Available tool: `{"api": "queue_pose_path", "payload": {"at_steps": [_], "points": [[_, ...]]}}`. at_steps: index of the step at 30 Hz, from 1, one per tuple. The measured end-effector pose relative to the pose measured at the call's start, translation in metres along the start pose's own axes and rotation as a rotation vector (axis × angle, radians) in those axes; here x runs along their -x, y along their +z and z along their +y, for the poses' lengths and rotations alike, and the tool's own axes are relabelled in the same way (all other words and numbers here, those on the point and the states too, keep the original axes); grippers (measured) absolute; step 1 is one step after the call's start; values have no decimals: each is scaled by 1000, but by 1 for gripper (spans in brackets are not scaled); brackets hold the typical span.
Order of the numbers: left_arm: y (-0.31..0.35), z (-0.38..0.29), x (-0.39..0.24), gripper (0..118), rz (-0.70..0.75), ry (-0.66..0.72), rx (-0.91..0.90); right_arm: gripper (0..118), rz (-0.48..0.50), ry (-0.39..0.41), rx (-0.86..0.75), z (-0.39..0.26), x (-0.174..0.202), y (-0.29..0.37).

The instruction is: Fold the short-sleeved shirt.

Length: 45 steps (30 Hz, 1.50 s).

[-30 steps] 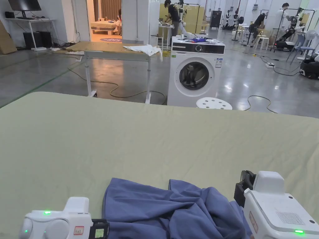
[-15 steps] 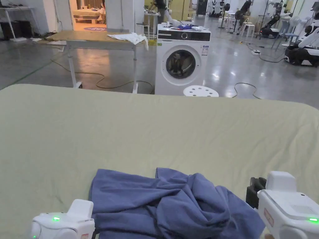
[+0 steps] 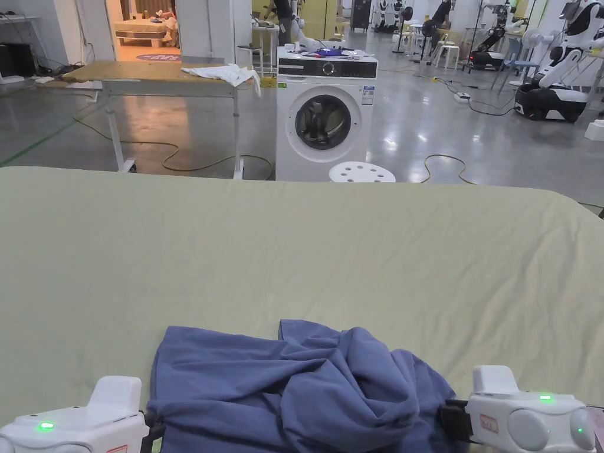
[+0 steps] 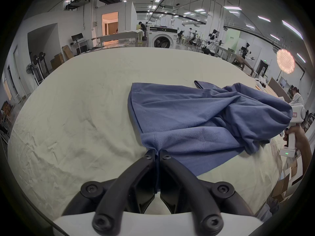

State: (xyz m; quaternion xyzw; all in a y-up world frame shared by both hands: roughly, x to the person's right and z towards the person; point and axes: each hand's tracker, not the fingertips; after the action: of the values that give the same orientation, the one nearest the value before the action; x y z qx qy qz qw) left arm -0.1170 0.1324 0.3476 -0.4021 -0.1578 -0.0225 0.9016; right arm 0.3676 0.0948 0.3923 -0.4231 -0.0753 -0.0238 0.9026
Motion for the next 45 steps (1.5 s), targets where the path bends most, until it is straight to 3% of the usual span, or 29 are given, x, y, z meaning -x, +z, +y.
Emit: {"api": "queue_pose_path", "payload": {"at_steps": [1,3,4,8,12,28,45], "points": [[0,0,0,0,0,0,4,40,-16,45,-37,-1,4,5],[1,-1,1,0,0,5,1,3,61,40,-35,2,6,8],[2,0,2,0,-3,10,-5,3,105,5,-26,3,6,9],[17,10,3,0,-17,27,-80,3,4,60,-93,11,9,31],[43,37,8,0,1,22,-186,3,15,32,-216,34,3,66],[166,201,54,0,109,-6,-535,3,-142,61,-597,171,-11,207],[195,345,85,0,211,-31,-620,3,-217,99,-786,328,-5,269]]}}
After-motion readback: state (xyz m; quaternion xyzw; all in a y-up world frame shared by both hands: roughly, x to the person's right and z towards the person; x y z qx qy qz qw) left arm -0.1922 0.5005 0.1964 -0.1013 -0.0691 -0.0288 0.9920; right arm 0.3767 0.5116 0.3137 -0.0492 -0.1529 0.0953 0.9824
